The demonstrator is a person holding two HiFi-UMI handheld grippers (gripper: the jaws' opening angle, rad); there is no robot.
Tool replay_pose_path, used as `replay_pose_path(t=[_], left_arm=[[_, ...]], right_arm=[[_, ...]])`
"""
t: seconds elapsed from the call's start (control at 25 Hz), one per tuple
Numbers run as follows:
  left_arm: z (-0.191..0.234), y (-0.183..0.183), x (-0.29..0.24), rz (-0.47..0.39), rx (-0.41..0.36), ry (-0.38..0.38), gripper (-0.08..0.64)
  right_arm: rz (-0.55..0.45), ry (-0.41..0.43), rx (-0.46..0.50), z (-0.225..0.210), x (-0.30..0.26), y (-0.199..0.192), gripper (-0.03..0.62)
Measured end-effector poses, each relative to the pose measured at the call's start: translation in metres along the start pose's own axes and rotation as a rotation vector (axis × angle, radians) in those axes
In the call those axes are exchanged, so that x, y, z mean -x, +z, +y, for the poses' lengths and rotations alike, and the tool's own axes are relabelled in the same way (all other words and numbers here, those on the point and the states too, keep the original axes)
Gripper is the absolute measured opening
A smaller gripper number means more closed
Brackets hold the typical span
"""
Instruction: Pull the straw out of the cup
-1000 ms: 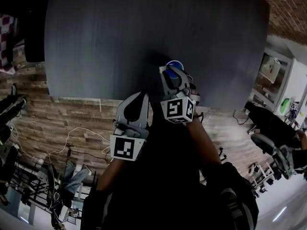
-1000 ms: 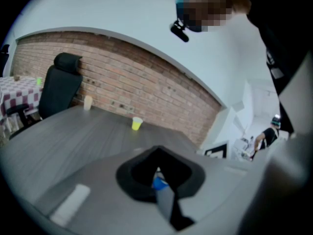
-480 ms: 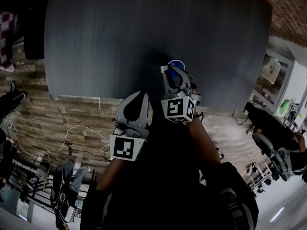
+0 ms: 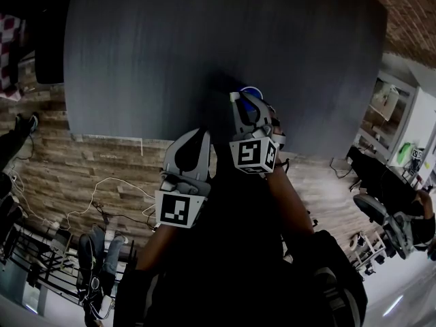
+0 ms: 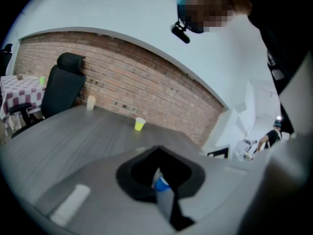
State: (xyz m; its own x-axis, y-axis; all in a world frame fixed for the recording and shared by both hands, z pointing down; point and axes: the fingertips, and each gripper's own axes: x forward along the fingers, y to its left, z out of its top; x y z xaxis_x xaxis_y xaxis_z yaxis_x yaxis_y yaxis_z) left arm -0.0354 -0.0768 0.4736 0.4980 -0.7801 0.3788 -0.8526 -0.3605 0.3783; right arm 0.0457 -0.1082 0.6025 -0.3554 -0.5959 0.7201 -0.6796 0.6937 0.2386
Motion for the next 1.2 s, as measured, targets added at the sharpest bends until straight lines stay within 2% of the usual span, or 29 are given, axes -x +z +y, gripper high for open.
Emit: replay_pose_path(t=[1.2], left_arm=[[-0.016,0.008,0.011,-0.037,-0.006,-0.034,0.005]], right_arm=[[-0.054,-0.031,-0.014,0.0,0.021,0.013,0.046]])
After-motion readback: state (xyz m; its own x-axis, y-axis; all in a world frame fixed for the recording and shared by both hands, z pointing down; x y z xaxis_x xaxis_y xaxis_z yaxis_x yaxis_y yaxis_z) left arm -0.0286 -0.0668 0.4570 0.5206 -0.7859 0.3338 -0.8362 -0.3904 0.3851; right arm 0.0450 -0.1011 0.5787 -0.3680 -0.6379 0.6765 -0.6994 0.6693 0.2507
